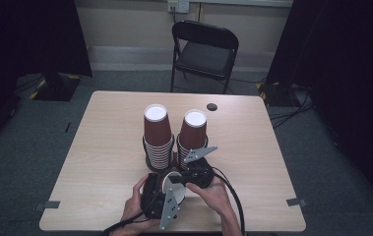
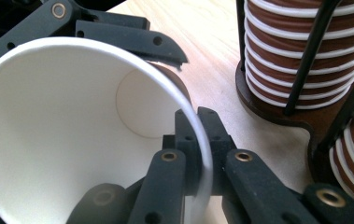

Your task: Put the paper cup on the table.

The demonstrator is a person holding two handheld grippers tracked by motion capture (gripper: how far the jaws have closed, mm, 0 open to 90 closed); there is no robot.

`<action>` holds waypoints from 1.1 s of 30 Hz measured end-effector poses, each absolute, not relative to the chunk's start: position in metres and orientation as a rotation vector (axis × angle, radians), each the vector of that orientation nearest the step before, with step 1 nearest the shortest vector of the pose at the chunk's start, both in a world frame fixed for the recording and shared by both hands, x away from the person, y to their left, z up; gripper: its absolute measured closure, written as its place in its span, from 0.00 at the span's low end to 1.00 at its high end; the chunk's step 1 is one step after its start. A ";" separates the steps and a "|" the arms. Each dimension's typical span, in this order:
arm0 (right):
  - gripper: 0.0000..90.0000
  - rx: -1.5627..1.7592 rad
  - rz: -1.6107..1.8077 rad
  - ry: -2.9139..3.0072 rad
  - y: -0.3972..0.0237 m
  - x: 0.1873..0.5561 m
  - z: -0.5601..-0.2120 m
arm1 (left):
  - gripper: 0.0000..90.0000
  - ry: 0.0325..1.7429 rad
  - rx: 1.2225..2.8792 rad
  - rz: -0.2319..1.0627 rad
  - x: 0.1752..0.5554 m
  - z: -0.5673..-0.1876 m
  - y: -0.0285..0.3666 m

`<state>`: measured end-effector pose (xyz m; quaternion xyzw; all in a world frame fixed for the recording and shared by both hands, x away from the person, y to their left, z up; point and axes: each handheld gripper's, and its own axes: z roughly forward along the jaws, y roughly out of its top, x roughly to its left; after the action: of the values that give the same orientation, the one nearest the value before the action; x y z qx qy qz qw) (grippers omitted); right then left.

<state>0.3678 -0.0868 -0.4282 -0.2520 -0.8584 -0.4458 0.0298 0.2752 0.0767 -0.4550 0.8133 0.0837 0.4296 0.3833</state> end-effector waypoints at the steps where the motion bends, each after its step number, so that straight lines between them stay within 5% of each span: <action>1: 0.97 -0.781 -1.381 -2.636 -0.087 0.368 -0.428 | 0.08 0.211 2.070 1.093 0.275 -0.455 0.077; 14: 0.94 -0.830 -1.437 -2.570 -0.091 0.368 -0.428 | 0.10 0.204 1.963 1.067 0.278 -0.459 0.084; 33: 0.65 -0.938 -1.561 -2.507 -0.104 0.365 -0.429 | 0.10 0.389 1.907 0.940 0.291 -0.461 0.098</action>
<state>0.3649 -0.1043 -0.4288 -0.3026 -0.8089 -0.5037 0.0214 0.2913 0.0980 -0.4607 0.7784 0.1588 0.3837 0.4708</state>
